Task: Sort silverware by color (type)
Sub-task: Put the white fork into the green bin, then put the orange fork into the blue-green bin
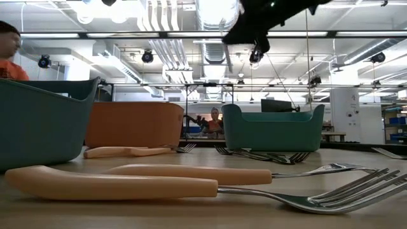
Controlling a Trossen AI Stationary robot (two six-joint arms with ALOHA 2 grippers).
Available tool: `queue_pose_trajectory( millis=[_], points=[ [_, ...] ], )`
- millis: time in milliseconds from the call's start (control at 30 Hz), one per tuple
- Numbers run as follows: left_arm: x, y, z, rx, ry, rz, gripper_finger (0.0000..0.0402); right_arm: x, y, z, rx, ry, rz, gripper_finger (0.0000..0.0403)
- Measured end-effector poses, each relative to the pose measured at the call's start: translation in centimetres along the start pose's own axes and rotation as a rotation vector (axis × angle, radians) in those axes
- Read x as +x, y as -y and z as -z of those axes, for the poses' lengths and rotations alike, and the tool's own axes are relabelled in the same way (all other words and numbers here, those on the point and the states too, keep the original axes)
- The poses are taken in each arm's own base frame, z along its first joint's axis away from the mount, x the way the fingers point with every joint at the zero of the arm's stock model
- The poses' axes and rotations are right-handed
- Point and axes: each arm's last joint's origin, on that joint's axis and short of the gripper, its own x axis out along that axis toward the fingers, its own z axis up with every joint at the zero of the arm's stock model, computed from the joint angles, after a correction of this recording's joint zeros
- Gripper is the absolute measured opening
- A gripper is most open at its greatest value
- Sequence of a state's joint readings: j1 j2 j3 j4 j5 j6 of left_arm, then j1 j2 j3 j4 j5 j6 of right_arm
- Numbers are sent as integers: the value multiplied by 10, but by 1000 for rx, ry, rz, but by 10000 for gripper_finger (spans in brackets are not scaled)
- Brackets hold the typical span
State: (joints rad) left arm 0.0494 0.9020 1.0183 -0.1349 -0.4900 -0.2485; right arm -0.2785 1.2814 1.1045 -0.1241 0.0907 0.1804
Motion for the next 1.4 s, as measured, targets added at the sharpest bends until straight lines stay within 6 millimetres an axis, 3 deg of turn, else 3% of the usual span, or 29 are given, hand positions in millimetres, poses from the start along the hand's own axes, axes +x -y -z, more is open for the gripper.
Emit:
queue_pose_trajectory(
  millis=[200, 333, 533, 767, 1067, 1400],
  points=[
    [0, 0, 0, 1, -1, 0, 95, 24, 50, 2, -217, -394, 153, 28],
    [0, 0, 0, 2, -3, 0, 95, 36, 93, 15, -238, -614, 217, 28],
    [0, 0, 0, 2, -3, -1, 95, 53, 134, 36, -245, -781, 213, 28],
    [0, 0, 0, -1, -3, -1, 95, 73, 145, 59, -362, -891, 157, 28],
    [0, -1, 2, -15, -20, -6, 95, 77, 146, 61, -339, -879, 169, 29],
    [0, -1, 2, -22, -23, -8, 95, 78, 146, 60, -307, -866, 187, 87]
  ],
)
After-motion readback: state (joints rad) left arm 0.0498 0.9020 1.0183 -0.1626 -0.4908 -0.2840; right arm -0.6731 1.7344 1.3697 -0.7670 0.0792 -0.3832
